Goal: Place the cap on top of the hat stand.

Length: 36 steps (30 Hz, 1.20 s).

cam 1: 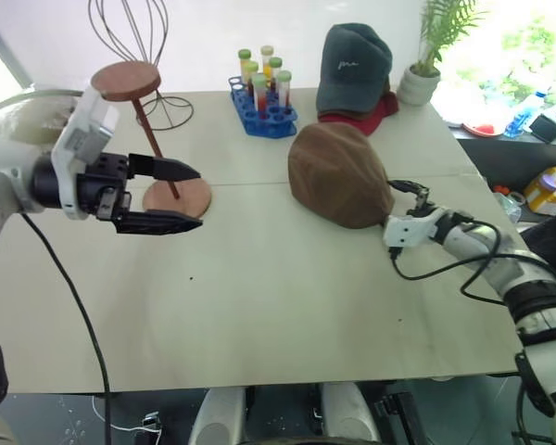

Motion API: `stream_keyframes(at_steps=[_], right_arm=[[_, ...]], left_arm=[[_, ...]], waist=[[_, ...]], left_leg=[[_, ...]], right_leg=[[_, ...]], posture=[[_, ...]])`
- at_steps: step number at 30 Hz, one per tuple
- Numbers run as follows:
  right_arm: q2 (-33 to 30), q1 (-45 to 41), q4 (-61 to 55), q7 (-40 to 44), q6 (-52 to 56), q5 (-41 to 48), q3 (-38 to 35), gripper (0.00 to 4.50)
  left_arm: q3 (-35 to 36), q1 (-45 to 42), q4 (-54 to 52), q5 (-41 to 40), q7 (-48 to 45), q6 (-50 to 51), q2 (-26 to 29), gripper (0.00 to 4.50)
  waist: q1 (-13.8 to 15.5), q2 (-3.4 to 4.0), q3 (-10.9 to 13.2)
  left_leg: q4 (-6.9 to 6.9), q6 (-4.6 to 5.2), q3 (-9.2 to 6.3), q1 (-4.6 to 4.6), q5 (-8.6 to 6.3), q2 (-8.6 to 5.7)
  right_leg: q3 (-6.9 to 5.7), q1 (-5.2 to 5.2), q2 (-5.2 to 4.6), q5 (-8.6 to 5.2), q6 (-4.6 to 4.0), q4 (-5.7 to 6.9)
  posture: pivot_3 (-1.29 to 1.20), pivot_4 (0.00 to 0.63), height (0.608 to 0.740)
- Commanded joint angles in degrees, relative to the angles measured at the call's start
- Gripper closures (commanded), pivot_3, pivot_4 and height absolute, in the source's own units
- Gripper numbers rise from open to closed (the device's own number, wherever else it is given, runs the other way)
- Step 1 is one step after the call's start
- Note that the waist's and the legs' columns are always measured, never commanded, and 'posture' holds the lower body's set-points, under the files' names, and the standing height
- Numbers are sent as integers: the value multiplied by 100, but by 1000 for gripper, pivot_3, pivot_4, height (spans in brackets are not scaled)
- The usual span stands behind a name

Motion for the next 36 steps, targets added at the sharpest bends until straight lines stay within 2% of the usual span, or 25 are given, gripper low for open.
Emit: stream_keyframes(at_steps=[1, 10, 13, 16, 18, 21, 29, 32, 36], right_arm=[[253, -358, 336, -249, 108, -177, 181, 0], [547, -927, 818, -740, 75, -214, 350, 0], [569, -929, 770, -755, -21, -222, 406, 865], [588, -902, 704, -723, -87, -210, 434, 2376], [598, -886, 672, -697, -82, -189, 429, 3115], [598, -868, 614, -666, -62, -153, 413, 4457], [591, -846, 367, -431, 36, 169, 231, 4488], [580, -764, 21, -9, 178, 622, 17, 4488], [428, -590, -997, 711, 639, 1208, -339, 4488]], left_arm=[[38, -204, 21, 15, 3, -40, -18, 98], [53, -230, 40, 32, 49, -47, -76, 98], [55, -225, 39, 42, 88, -60, -95, 0], [58, -229, 41, 40, 119, -73, -112, 0], [52, -230, 42, 49, 138, -89, -126, 0], [47, -235, 46, 58, 163, -105, -143, 0], [28, -268, 105, 118, 171, -147, -195, 0], [126, -262, 126, 96, 269, -95, -208, 0], [537, -148, 162, -74, 593, 58, -199, 0]], waist=[[-43, 0, 0], [-24, -1, 1], [-19, -1, 1], [-21, -2, 2], [-21, -2, 2], [-21, -2, 2], [-26, -2, 2], [-25, -3, 3], [-23, -3, 4]], left_leg=[[-1, 0, -1, 1, 0, 0], [-9, 0, 12, 0, 0, -1], [-12, 0, 12, -1, 0, -2], [-12, 0, 13, -2, 0, -2], [-11, 0, 13, -1, 0, -2], [-11, 0, 12, -1, 0, -2], [-13, 1, 12, 0, 0, -2], [-13, 1, 12, -1, 0, -2], [-14, 1, 10, -2, 0, 14]], right_leg=[[1, -2, 1, 1, 0, 1], [10, -8, 15, 3, -3, 1], [12, -8, 14, 2, -2, -2], [13, -8, 13, 1, -1, -2], [13, -8, 13, 1, -1, -2], [13, -8, 13, 1, -1, -2], [14, -9, 14, 1, -1, -2], [14, -10, 14, 1, -1, -2], [15, -12, 15, 2, 0, -2]], posture=[[0, 150, 728], [0, 150, 728], [0, 150, 728], [0, 150, 728], [0, 150, 728], [0, 150, 728], [0, 150, 728], [0, 150, 728], [0, 150, 728]])
